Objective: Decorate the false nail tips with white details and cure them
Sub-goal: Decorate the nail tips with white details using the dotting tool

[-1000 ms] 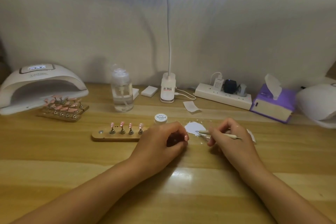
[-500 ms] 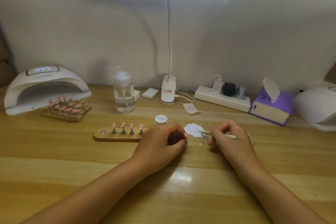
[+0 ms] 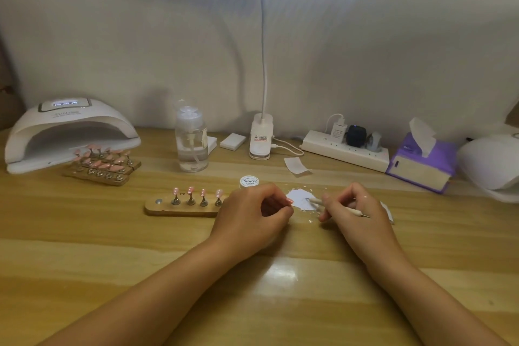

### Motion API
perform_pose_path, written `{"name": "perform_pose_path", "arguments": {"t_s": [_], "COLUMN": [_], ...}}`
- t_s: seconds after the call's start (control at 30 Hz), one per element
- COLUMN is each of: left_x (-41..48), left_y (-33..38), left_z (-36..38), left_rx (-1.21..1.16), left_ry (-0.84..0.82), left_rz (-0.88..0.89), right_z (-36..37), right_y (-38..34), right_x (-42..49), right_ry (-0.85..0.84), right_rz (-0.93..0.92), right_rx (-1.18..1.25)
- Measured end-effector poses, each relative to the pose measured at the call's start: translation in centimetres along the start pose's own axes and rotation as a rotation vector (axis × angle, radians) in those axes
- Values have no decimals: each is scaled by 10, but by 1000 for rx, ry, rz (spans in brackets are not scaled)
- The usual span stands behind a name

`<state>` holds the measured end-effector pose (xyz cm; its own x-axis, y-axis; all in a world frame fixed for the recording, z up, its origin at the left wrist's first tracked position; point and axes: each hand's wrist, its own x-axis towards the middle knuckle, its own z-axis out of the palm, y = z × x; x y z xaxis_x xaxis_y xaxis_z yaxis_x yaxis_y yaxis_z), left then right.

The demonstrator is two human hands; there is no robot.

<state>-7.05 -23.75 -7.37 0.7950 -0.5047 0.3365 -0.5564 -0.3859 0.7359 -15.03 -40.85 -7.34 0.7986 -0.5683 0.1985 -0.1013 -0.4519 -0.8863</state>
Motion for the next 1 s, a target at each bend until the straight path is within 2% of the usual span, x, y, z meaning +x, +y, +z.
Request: {"name": "perform_pose_path", "arguments": {"t_s": [0.23, 0.37, 0.7, 0.83, 1.0], "left_x": [1, 1, 5, 6, 5], "left_y": [-4, -6, -7, -6, -6], "left_z": [0, 0, -1, -5, -6], "left_rx": [-30, -13, 20, 22, 26], "left_ry": [-23, -46, -126, -193, -204], "left_rz": [55, 94, 46, 61, 99], "right_z": [0, -1, -1, -3, -2], "right_y": [0, -1, -2, -7, -19], "right_x": [-1, -1, -2, -3, -9], "right_ry": [20, 83, 56, 98, -17], "right_rz": [-21, -28, 0, -1, 2], "right_rx": [-7, 79, 55, 218, 348]}}
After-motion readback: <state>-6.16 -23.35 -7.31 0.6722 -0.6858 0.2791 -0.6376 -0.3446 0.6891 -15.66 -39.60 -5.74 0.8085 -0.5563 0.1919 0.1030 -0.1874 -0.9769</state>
